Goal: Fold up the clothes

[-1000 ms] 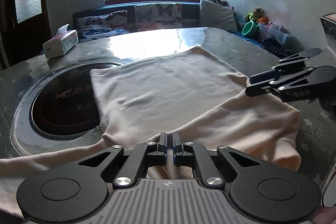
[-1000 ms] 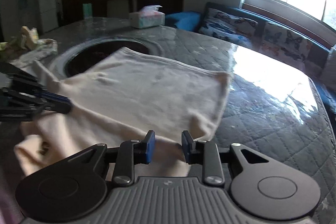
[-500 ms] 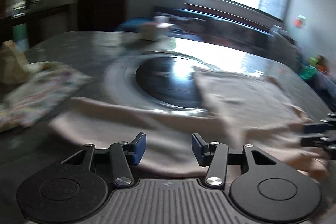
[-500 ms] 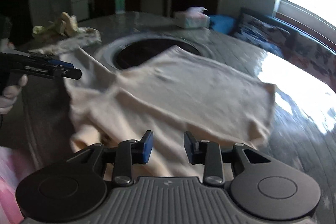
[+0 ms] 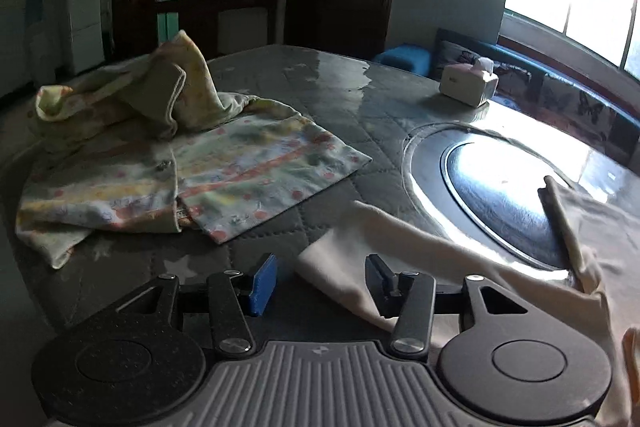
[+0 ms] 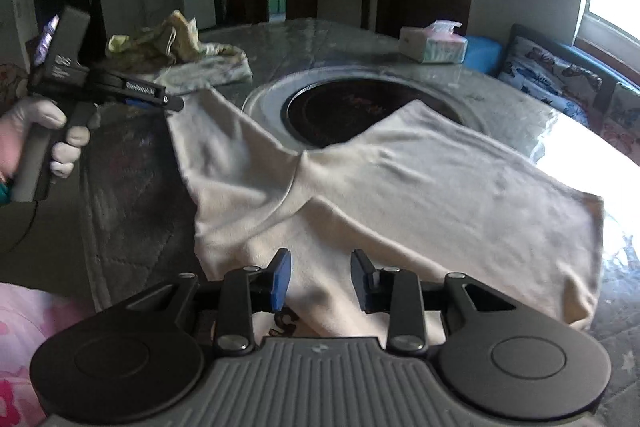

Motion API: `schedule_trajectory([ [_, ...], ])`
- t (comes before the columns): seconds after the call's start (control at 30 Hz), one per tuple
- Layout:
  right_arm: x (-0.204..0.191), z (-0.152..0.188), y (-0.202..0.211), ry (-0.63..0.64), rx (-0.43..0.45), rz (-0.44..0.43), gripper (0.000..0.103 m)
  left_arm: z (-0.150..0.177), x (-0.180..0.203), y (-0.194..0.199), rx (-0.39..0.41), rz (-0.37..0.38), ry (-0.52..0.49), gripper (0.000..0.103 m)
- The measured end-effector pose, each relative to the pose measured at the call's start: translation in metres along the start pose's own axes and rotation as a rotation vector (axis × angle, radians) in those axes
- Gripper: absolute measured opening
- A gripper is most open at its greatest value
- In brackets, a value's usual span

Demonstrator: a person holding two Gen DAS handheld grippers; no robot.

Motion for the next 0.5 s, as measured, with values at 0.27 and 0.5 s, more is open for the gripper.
schedule_trajectory([
  [0.27,0.013,0.004,0.030,-0.056,0.051,0.059,0.039,0.001,-0.004,-0.002,0.005,-0.001,0.028,0.012],
  [0.5,0.031,0.016,0.056,-0.150,0.112,0.121,0.039,-0.019,0.023,0.035,0.047,0.202,0.056,0.006],
])
Point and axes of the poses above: each gripper's, at about its wrist camera, not at the fingertips, and y roughly against the way its jaws point, x to its right, z to its underside, the point moved 1 cm from there along -y, roughly the way its jaws point, and after that the axes turned 1 degree about y, right-handed, at the moved point
